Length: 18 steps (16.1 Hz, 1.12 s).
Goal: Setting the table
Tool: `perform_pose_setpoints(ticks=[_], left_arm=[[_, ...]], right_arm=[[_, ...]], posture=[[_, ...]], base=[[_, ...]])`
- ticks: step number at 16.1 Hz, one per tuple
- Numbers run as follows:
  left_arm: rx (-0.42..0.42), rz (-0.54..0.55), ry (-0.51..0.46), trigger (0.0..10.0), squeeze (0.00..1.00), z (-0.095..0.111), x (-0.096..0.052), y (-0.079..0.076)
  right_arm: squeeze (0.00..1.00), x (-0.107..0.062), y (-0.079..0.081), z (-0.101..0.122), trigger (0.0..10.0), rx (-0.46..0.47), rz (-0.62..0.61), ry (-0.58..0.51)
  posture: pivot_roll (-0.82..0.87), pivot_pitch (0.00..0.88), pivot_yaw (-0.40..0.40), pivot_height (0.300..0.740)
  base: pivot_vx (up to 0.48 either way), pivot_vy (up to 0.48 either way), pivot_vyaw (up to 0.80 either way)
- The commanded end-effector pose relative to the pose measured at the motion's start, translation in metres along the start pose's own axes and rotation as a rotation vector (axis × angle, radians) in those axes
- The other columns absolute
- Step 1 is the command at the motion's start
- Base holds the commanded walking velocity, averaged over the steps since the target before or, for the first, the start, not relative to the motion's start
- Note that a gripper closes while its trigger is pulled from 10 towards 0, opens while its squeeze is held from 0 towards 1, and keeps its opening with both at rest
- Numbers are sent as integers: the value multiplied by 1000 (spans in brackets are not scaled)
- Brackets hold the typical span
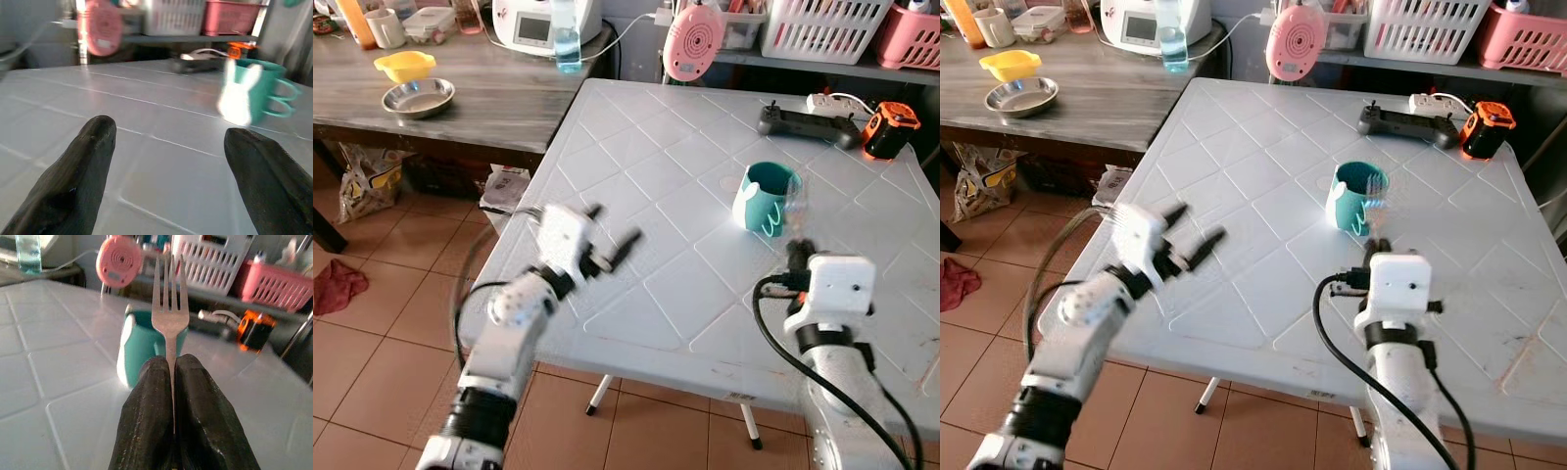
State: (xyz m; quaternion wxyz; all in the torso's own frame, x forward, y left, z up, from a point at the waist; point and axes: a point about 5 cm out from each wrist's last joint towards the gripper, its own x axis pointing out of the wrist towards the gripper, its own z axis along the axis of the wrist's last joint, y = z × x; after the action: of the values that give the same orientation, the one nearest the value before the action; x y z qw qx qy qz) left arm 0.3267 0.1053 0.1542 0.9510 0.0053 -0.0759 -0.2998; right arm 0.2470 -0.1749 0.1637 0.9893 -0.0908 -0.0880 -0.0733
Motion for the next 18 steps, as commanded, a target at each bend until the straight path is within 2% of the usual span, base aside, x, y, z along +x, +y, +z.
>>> perform_pose_setpoints(ticks=[1,4,8,12,18], left_arm=[[33,24,7,10000,0,-1,1,3],[13,96,22,10000,0,-7,4,8],[-6,153,37,10000,0,-13,0,9],[6,222,50,10000,0,-13,0,19],[6,209,49,10000,0,-13,-2,23]], right_arm=[[0,0,0,13,1922,-10,-4,-58],[0,3,0,25,10000,-47,-21,-106],[0,0,-6,28,10000,-68,-73,-120],[0,3,-11,32,10000,-91,-102,-138],[0,1,-12,29,10000,-82,-118,-121]], posture=[[29,76,-12,740],[21,68,-8,740],[30,52,-6,740],[37,41,-7,740],[38,60,-6,740]], base=[[0,0,0],[0,0,0],[0,0,0],[0,0,0],[0,0,0]])
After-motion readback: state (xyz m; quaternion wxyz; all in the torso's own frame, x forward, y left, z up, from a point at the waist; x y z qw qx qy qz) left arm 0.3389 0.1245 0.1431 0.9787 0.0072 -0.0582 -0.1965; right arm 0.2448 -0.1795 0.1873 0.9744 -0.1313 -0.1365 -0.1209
